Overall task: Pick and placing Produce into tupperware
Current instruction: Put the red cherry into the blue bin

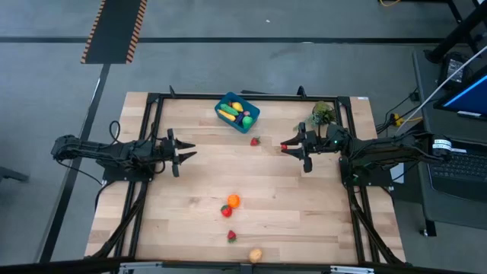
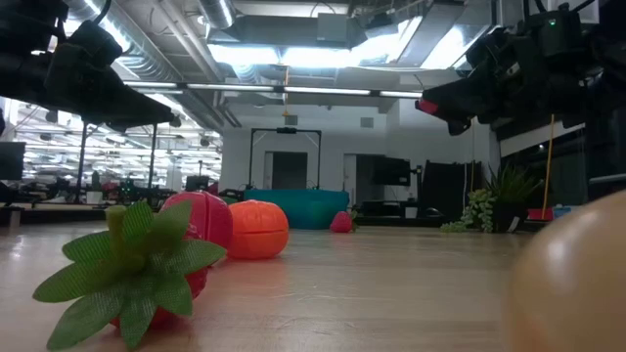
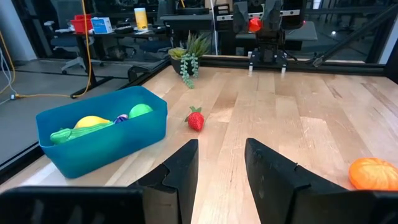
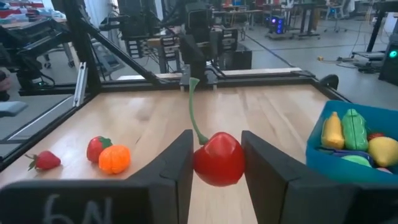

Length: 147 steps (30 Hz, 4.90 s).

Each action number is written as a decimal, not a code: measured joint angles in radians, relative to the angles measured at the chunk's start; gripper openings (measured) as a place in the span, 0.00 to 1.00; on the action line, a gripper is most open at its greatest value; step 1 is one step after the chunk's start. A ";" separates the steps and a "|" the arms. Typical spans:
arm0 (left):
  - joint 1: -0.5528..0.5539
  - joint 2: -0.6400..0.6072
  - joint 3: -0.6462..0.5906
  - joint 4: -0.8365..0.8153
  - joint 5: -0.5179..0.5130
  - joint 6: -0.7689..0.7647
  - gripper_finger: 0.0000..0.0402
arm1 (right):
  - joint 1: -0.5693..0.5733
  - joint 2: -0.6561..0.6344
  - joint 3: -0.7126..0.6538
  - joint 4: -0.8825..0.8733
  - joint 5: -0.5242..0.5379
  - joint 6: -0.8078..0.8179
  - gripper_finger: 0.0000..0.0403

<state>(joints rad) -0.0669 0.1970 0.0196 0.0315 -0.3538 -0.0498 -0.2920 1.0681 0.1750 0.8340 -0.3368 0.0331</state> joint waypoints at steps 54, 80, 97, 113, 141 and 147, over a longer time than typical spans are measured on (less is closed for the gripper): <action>0.001 0.000 0.000 -0.002 -0.001 0.001 0.31 | -0.158 0.611 0.883 -0.452 0.308 -0.148 0.29; 0.001 0.000 0.000 -0.002 -0.001 0.001 0.31 | -0.239 0.699 1.118 -0.956 0.069 -0.174 0.29; 0.001 0.000 0.000 -0.002 -0.001 0.001 0.31 | -0.287 1.004 1.561 -1.409 0.122 -0.247 0.29; 0.001 0.000 0.000 -0.002 -0.001 0.001 0.31 | -0.302 1.132 1.628 -1.439 0.116 -0.248 0.29; 0.001 0.000 0.000 -0.002 0.000 0.000 0.31 | -0.302 1.176 1.628 -1.437 0.115 -0.245 0.29; 0.001 0.000 0.000 -0.002 -0.001 0.000 0.31 | -0.302 1.176 1.628 -1.443 0.115 -0.245 0.29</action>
<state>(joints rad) -0.0658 0.1970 0.0196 0.0296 -0.3543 -0.0494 -0.5938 2.2444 1.8030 -0.6086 -0.2222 -0.2115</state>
